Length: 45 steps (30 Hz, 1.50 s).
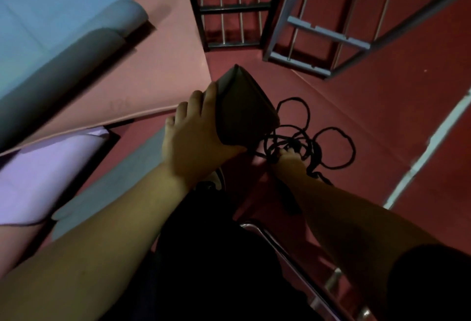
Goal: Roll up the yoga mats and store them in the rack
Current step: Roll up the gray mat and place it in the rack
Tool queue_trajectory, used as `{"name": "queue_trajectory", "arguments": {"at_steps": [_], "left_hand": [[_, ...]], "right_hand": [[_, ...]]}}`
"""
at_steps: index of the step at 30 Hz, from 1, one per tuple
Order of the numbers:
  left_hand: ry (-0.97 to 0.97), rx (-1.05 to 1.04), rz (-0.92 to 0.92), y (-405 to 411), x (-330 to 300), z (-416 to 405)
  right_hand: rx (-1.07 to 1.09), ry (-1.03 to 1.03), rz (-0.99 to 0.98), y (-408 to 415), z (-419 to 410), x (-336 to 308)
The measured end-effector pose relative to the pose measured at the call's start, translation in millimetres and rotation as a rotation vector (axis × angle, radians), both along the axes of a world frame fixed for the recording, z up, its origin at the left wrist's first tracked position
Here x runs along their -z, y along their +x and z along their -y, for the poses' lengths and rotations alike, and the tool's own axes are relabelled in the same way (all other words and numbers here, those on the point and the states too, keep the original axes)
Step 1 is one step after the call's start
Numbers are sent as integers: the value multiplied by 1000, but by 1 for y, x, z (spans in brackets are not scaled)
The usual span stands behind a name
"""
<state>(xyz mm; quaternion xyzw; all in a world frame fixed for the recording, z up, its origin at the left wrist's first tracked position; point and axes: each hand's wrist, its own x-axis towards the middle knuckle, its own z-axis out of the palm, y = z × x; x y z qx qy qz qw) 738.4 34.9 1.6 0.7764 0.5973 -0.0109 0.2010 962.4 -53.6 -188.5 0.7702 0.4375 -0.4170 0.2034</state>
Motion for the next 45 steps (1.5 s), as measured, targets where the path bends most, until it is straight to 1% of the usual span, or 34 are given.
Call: {"name": "queue_trajectory", "arguments": {"at_steps": [2,4,7,9,13,17,20,22,26,29,31,35,37,40,45], "left_hand": [[19,4,8,-2,-4,0],[48,4,20,-7,-7,1],[33,-30,57,-15,-15,-1],[5,-68,90,-19,-23,1],[-11,-141,142,-32,-45,9],[51,-193,236,-60,-82,28],[86,-280,291,-92,-120,53],[142,-317,339,-113,-140,73],[178,-417,453,-156,-175,117],[226,-510,515,-187,-199,155],[256,-577,556,-201,-209,175],[317,-678,666,-226,-221,213],[334,-732,673,-236,-222,231],[337,-809,671,-244,-218,243],[363,-875,696,-262,-220,249]], "right_hand": [[-47,-9,62,-5,-2,-8],[-67,30,112,-4,-3,-8],[-26,67,130,7,-3,-18],[39,148,122,16,1,-34],[70,321,137,31,-2,-77],[121,463,49,25,-20,-135],[64,632,-97,-3,-36,-197],[-32,777,-187,-29,-47,-240],[-210,1044,-359,-92,-64,-339],[-374,1166,-472,-152,-67,-416],[-490,1221,-528,-190,-64,-456],[-783,1260,-546,-271,-50,-512],[-964,1234,-518,-308,-36,-528],[-1225,1172,-441,-345,-18,-542],[-1519,1125,-305,-386,7,-554]]}}
